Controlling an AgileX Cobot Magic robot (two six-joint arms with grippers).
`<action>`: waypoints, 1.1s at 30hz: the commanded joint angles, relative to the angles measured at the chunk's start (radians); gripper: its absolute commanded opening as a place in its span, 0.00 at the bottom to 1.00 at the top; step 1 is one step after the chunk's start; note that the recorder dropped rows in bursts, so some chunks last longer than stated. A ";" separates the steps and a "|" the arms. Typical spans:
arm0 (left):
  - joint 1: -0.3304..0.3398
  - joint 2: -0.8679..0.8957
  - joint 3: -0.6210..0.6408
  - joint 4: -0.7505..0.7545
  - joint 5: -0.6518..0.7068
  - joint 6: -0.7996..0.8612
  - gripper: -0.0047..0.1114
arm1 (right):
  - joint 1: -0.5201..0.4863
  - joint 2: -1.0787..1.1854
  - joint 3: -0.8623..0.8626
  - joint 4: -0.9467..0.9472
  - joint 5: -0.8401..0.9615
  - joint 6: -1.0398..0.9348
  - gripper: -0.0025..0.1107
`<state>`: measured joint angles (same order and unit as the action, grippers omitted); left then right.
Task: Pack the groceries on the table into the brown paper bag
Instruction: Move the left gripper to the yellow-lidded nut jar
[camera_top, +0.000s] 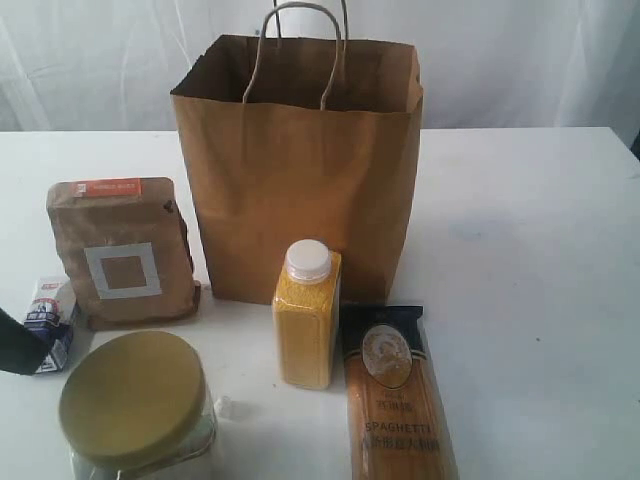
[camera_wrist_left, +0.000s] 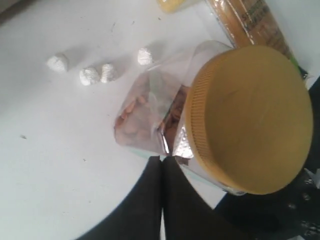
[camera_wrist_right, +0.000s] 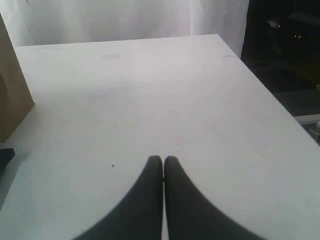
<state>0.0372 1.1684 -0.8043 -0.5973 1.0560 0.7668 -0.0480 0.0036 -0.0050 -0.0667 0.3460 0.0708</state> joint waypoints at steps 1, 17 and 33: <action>-0.014 -0.056 0.006 -0.018 0.034 0.163 0.04 | 0.006 -0.004 0.005 -0.004 -0.007 -0.008 0.02; -0.223 -0.372 0.426 -0.033 -0.259 0.490 0.04 | 0.007 -0.004 0.005 -0.004 -0.007 -0.008 0.02; -0.224 -0.435 0.565 -0.363 -0.431 0.526 0.94 | 0.007 -0.004 0.005 -0.004 -0.007 0.017 0.02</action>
<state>-0.1783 0.7392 -0.2463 -0.7952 0.6530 1.2751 -0.0456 0.0036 -0.0050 -0.0667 0.3460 0.0773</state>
